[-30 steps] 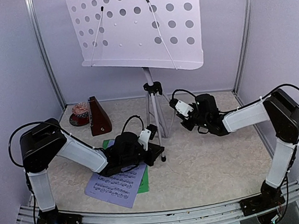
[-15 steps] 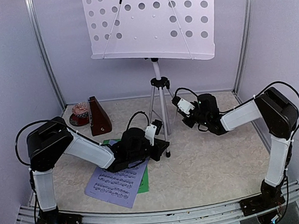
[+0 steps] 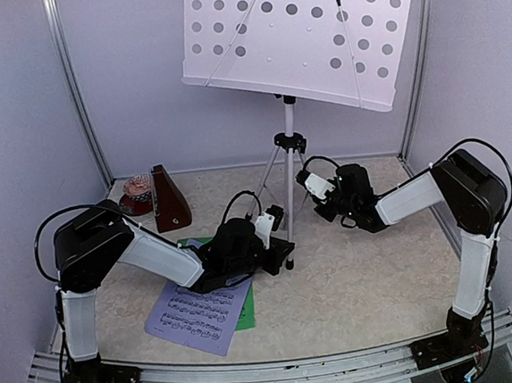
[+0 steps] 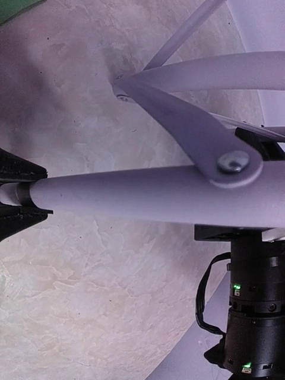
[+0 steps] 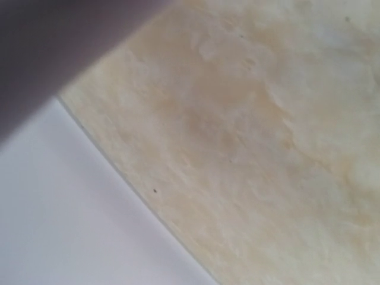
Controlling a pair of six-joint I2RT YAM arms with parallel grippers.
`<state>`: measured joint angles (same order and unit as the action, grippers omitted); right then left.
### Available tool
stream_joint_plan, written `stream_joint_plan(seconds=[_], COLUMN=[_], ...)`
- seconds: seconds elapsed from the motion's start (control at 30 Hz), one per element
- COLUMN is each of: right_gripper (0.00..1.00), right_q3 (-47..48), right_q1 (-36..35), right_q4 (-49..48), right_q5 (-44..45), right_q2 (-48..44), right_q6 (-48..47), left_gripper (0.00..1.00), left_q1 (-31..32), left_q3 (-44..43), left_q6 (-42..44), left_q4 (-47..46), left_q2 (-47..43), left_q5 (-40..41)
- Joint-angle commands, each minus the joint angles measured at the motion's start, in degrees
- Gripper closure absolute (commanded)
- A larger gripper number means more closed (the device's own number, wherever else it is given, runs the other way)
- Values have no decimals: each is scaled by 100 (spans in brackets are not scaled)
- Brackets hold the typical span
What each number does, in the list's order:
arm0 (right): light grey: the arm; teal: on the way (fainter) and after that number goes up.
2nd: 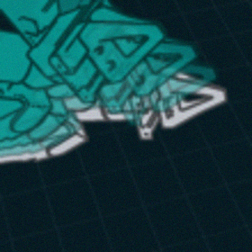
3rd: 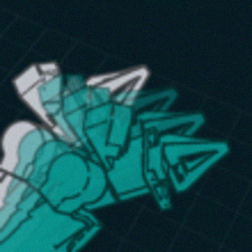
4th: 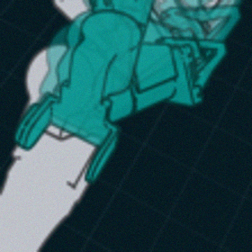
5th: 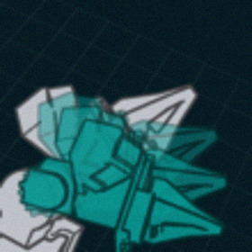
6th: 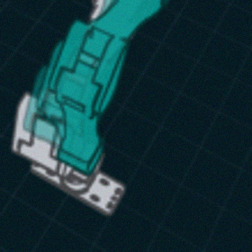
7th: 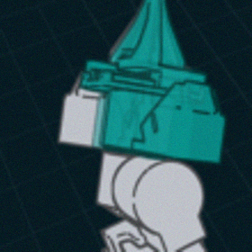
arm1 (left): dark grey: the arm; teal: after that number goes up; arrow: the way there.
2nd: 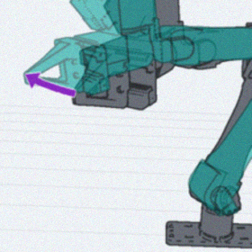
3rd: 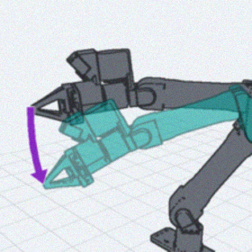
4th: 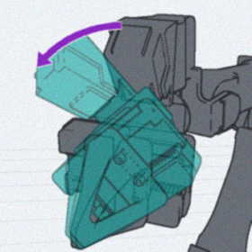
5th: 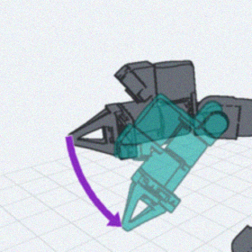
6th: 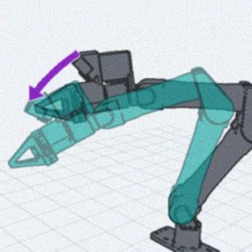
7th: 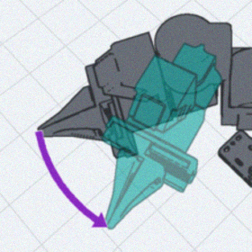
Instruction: Set up the instrument practice props
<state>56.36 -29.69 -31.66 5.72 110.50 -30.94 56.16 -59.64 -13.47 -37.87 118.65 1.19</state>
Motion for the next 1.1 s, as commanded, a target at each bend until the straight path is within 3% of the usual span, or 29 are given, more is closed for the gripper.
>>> stream_joint_plan(seconds=[0.0,0.07,0.33,0.4,0.57,0.8,0.93,1.07], right_gripper=[66,53,28,22,19,17,19,22], right_q3=[-248,-261,-565,-607,-647,-860,-801,-549], right_q1=[25,-16,-54,-54,-45,130,207,227], right_q4=[1379,1467,1680,1708,1746,1513,1462,1358], right_q5=[730,726,403,265,-5,-662,-1019,-1338], right_q2=[204,102,-703,-913,-1284,-1864,-2117,-2161], right_q6=[-629,-506,145,263,413,637,690,721], left_gripper=[100,100,100,95,75,35,27,28], left_q1=[79,79,78,70,23,-209,-567,-1129], left_q3=[35,38,88,133,315,865,1161,968], left_q6=[74,80,77,80,122,484,795,1124], left_q4=[470,464,429,445,464,426,419,569], left_q2=[132,132,111,62,-249,-1104,-1732,-1918], left_q5=[-166,-163,-182,-183,-231,-504,-605,-721])
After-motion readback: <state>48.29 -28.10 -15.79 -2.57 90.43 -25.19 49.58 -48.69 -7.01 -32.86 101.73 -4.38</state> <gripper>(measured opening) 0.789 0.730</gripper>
